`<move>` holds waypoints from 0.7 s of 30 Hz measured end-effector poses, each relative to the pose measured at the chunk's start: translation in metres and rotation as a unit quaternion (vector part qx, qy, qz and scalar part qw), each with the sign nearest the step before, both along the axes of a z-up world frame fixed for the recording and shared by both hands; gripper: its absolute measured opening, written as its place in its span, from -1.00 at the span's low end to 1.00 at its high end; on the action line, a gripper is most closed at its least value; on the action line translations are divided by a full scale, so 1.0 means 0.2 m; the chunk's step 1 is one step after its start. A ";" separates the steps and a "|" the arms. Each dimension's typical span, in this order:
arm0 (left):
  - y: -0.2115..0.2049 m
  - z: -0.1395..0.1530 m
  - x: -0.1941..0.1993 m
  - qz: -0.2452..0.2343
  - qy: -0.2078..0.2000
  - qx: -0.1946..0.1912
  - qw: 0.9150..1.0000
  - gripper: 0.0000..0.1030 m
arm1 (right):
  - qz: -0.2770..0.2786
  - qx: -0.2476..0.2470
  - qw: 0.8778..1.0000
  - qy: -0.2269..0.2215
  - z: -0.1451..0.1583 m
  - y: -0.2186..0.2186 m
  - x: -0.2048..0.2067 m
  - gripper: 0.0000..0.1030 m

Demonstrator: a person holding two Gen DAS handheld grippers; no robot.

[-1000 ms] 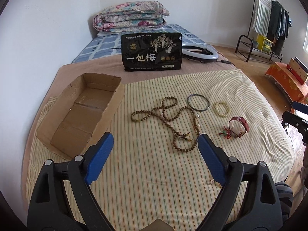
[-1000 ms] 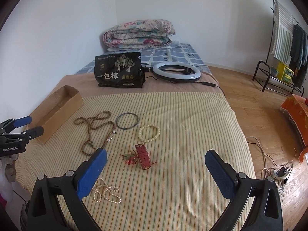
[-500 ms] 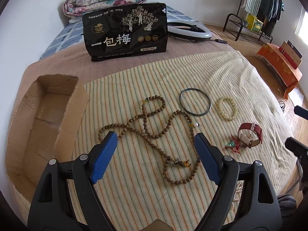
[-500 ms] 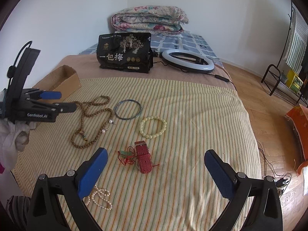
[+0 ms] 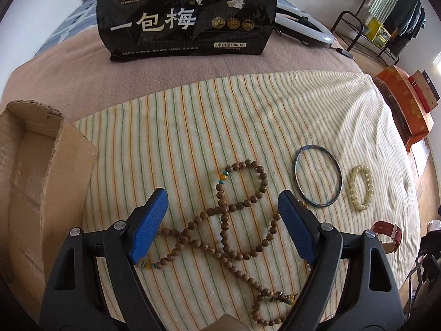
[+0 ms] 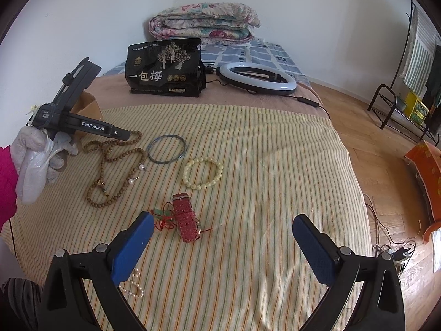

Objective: Organize jewelry
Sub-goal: 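Lower left tool onto brown bead necklace while right tool moves toward red-strap watch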

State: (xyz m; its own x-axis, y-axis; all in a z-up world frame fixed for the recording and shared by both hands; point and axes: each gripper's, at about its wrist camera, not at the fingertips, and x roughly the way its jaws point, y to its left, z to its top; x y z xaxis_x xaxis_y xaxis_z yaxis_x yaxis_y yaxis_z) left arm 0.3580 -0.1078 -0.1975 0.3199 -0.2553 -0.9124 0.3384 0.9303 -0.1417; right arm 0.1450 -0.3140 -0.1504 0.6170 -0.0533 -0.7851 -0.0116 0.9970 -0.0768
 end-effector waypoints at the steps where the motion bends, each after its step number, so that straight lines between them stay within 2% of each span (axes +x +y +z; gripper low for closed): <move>1: -0.01 -0.01 0.01 0.003 -0.005 0.007 1.000 0.64 | 0.000 -0.001 1.000 0.001 0.00 0.00 0.00 0.97; 2: -0.01 -0.02 0.02 0.002 -0.006 0.009 1.000 0.63 | 0.000 -0.002 1.000 0.001 -0.01 0.00 0.00 0.97; 4: -0.02 -0.04 0.02 -0.008 0.015 -0.006 1.000 0.47 | -0.001 -0.005 1.000 0.003 -0.01 -0.01 0.00 0.97; 6: -0.04 -0.07 0.01 -0.026 0.036 -0.012 0.999 0.46 | -0.004 -0.005 1.000 0.004 -0.02 -0.01 0.00 0.97; 9: -0.07 -0.08 -0.06 -0.054 0.030 0.001 0.998 0.46 | -0.007 -0.002 1.000 0.004 -0.03 -0.02 0.01 0.97; 15: -0.11 -0.05 -0.22 -0.082 0.042 -0.008 0.996 0.46 | 0.000 0.005 1.000 0.006 -0.03 -0.01 0.01 0.97; 18: -0.16 -0.04 -0.30 -0.091 0.040 0.000 0.995 0.46 | 0.012 0.017 1.000 0.012 -0.05 -0.01 0.01 0.97; 21: -0.22 -0.06 -0.37 -0.104 0.023 0.032 0.994 0.46 | 0.020 0.013 0.999 0.023 -0.08 0.01 0.02 0.88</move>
State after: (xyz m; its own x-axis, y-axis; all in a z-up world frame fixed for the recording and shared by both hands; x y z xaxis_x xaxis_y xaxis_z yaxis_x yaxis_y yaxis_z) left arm 0.2833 -0.1512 -0.2089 0.2247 -0.2515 -0.9414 0.5182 0.8490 -0.1031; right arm 0.1497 -0.3123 -0.1667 0.5822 -0.0076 -0.8130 -0.0546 0.9973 -0.0484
